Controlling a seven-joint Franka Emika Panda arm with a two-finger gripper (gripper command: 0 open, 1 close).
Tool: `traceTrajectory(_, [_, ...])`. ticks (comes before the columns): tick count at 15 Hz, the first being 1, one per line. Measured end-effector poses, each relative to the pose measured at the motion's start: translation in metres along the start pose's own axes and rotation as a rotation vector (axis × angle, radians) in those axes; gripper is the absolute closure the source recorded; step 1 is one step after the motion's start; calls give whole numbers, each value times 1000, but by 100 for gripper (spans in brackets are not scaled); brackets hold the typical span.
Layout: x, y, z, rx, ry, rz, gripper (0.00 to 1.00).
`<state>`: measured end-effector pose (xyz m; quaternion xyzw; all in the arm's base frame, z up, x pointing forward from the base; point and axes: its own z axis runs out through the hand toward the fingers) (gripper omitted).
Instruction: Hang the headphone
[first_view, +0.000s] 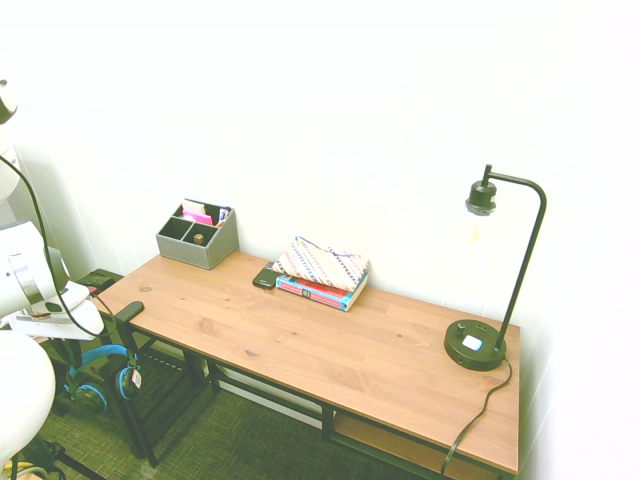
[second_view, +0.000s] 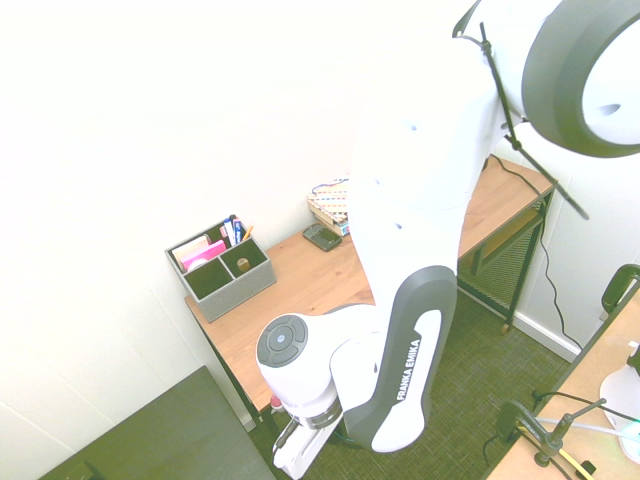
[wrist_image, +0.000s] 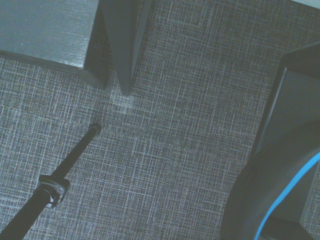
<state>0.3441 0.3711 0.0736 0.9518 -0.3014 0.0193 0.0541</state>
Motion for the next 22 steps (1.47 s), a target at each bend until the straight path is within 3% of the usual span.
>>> traceTrajectory(8, [13, -3, 0, -7, -20, 5, 0])
traceTrajectory(12, [51, 7, -71, 41, -77, -164, 0])
traceTrajectory(15, [128, 42, -144, 55, -96, -222, 0])
traceTrajectory(17, [175, 71, -193, 61, -92, -205, 0])
traceTrajectory(22, [266, 213, -260, 63, -97, -20, 0])
